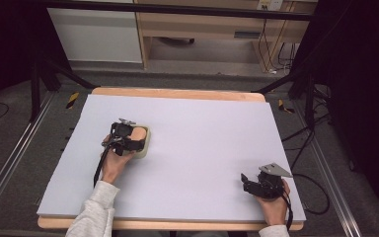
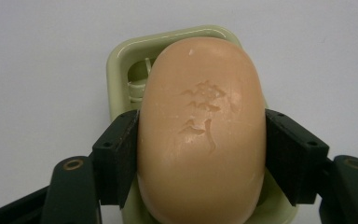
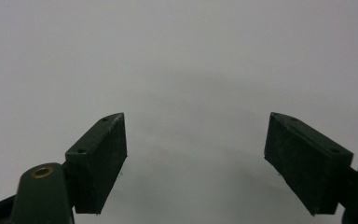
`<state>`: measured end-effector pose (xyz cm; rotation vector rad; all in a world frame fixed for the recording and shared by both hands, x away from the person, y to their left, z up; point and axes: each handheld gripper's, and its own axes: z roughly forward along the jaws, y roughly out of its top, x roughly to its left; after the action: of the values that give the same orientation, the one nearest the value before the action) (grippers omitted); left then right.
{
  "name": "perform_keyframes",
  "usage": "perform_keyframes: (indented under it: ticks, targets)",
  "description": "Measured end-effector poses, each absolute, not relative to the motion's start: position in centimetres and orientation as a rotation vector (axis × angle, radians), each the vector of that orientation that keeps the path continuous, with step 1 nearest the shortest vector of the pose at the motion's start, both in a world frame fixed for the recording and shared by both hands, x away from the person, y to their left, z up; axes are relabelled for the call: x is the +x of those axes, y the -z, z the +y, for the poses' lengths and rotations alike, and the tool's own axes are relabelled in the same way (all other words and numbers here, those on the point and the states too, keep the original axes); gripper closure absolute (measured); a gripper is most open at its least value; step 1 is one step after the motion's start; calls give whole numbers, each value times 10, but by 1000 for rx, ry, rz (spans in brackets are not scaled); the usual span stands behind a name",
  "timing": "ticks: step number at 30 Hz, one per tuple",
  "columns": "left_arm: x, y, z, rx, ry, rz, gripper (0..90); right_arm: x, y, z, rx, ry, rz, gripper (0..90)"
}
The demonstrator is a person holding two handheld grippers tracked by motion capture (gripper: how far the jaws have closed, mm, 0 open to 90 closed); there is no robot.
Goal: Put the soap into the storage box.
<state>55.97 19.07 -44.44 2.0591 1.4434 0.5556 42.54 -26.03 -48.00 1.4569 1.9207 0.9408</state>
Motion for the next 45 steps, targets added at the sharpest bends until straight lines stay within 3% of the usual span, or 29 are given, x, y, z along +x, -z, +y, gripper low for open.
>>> perform_keyframes:
  ticks: [27, 34, 45]
  targets:
    - [554, 435, 197, 2022, -534, 1427, 300, 425, 480, -260, 1460, -930, 1919, 202]
    - [536, 416, 194, 1993, -571, 1355, 292, 424, 479, -261, 1461, -934, 1911, 200]
    - [503, 416, 197, 1975, -608, 1283, 291, 423, 479, -263, 1469, -932, 1902, 196]
